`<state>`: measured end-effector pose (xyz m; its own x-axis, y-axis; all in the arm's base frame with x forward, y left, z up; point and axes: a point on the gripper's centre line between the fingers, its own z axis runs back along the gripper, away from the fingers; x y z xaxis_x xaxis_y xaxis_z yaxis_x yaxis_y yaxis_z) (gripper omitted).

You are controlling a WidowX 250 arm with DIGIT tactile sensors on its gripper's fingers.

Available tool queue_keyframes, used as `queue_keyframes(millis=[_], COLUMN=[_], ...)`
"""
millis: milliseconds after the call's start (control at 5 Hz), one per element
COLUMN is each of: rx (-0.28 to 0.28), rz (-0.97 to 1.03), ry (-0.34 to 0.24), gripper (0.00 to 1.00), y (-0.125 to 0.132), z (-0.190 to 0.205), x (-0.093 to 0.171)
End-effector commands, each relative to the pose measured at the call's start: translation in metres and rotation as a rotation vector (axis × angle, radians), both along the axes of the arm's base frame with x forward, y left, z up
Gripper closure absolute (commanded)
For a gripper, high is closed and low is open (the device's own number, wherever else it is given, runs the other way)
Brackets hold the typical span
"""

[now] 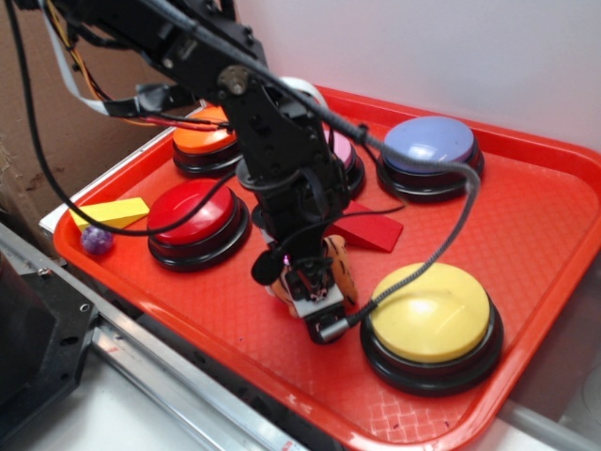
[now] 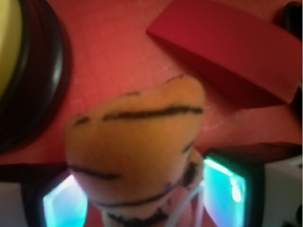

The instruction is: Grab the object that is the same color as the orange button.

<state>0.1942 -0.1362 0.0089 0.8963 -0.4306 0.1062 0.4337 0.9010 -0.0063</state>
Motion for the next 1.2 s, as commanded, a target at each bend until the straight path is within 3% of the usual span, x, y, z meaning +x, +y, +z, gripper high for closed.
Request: queue_keyframes(millis=[0,200,400,600,1000], rx=[-0.058,-0.043,-0.037,-0.060,-0.124], rz=[0.023,0.058,0.160,0.336,0.497], ry=[-0.086,-0.121,-0.094,-0.047,-0.031], gripper=[0.95,1.00,1.00,1.00,1.00], y=[-0.002,-0.001,0.005,0.016,0.042], z=[0.017,0.043,0.086,0.135,0.195], x=[0.007,0.011,0.011,0.018,0.016])
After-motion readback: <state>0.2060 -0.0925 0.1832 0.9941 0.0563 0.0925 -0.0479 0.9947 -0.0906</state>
